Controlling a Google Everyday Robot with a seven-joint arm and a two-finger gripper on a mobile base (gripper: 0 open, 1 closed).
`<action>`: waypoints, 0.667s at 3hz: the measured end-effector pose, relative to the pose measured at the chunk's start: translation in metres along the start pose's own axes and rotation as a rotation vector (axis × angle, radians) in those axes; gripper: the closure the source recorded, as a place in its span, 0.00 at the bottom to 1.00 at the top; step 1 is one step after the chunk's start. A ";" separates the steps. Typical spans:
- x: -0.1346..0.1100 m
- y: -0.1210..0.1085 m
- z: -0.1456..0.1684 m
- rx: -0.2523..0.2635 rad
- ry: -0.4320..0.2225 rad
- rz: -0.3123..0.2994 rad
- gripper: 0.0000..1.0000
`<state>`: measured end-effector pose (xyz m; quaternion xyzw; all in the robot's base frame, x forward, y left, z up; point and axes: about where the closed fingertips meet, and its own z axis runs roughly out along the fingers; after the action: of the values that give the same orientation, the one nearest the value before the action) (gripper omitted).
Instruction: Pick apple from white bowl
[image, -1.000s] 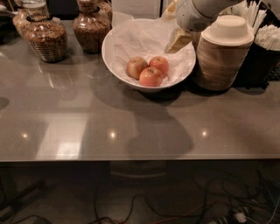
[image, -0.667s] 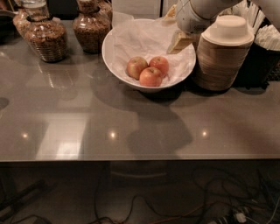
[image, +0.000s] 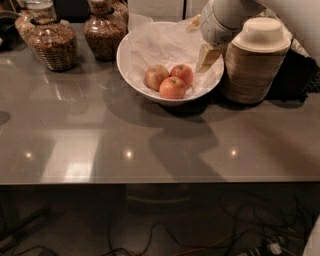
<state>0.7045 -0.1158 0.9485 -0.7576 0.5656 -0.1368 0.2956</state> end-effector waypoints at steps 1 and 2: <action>0.002 -0.003 0.018 -0.017 -0.008 -0.001 0.31; 0.001 -0.005 0.035 -0.031 -0.020 0.002 0.32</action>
Offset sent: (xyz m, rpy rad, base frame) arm 0.0355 0.0148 -0.0323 0.0147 0.0441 0.0167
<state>0.7276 -0.1053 0.9239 -0.7630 0.5654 -0.1203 0.2894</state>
